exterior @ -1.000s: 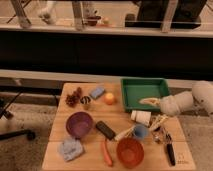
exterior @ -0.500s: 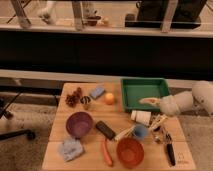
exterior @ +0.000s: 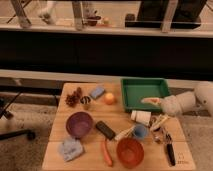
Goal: Place fork in paper cup
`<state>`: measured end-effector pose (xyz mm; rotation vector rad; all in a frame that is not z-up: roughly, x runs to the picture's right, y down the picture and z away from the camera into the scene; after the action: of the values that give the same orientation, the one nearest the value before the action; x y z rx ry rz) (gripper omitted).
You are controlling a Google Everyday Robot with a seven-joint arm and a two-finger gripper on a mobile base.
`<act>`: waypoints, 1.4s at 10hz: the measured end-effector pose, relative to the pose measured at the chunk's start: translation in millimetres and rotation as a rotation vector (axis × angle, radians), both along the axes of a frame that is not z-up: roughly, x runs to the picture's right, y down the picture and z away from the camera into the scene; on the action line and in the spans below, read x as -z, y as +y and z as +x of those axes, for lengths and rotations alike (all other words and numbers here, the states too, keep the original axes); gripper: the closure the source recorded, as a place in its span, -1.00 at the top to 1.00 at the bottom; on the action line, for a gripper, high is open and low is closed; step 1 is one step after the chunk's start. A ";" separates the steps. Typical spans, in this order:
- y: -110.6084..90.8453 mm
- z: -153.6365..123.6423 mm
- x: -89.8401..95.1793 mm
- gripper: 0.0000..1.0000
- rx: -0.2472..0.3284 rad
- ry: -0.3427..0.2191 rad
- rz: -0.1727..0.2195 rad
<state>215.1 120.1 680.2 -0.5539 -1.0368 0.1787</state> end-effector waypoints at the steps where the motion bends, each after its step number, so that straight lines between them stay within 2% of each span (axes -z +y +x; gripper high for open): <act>1: -0.2 2.1 -0.3 0.60 -0.004 0.000 0.000; 4: -1.1 7.0 -1.0 0.60 -0.014 -0.003 -0.003; 14: 0.8 -5.5 -0.9 0.60 0.009 -0.006 -0.001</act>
<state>209.7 120.9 681.1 -0.5609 -1.0402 0.1694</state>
